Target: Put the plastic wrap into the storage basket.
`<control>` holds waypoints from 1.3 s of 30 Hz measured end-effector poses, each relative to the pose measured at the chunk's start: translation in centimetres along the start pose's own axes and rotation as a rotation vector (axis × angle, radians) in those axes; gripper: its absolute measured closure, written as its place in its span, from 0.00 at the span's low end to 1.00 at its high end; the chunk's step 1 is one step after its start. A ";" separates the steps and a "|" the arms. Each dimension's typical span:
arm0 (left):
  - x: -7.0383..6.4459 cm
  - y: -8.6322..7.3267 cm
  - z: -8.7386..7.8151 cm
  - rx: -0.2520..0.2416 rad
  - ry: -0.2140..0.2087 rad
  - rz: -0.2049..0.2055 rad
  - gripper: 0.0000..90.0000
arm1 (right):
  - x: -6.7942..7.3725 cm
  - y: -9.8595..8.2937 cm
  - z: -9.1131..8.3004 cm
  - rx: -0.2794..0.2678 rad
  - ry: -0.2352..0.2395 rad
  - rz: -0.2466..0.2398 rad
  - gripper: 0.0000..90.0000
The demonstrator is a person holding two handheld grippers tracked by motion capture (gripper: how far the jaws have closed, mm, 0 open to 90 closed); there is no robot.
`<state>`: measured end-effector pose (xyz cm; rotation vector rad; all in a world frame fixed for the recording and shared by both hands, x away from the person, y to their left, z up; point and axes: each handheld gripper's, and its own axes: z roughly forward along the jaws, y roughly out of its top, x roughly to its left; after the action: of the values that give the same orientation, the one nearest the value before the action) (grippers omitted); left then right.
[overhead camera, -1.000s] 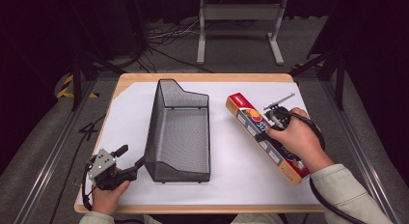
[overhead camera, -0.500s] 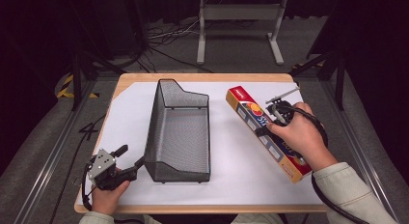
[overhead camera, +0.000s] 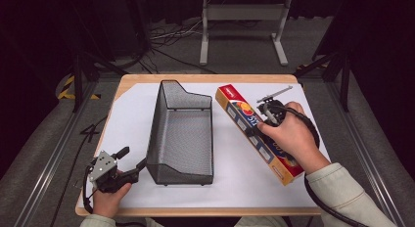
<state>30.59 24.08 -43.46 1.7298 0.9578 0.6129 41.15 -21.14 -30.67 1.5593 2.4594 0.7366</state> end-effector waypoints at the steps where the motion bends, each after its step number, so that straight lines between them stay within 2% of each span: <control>1: 0.0 0.0 0.0 0.001 -0.001 0.000 0.28 | 0.4 0.1 0.1 -0.003 0.003 -0.011 0.44; 14: 0.0 0.0 0.0 -0.001 -0.002 0.001 0.28 | 4.3 1.4 0.5 -0.009 0.064 -0.051 0.44; 22: 0.1 0.0 0.0 -0.001 -0.003 0.000 0.28 | 6.8 2.3 1.3 -0.021 0.059 -0.057 0.44; 25: 0.1 0.0 0.0 -0.001 -0.003 0.000 0.28 | 7.3 2.6 1.4 -0.020 0.059 -0.059 0.44; 29: 0.2 0.0 0.0 -0.002 0.000 -0.002 0.28 | 8.2 3.2 1.6 -0.015 0.069 -0.059 0.44; 33: 0.2 -0.1 0.0 0.003 0.001 -0.005 0.28 | 9.1 3.6 1.9 -0.018 0.100 -0.055 0.44; 39: 0.2 -0.1 0.0 0.001 0.001 -0.004 0.28 | 10.5 4.0 2.4 -0.010 0.097 -0.080 0.44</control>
<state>30.68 24.31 -43.55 1.7281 0.9624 0.6110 40.52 -9.69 -29.35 1.4445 2.5658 0.8287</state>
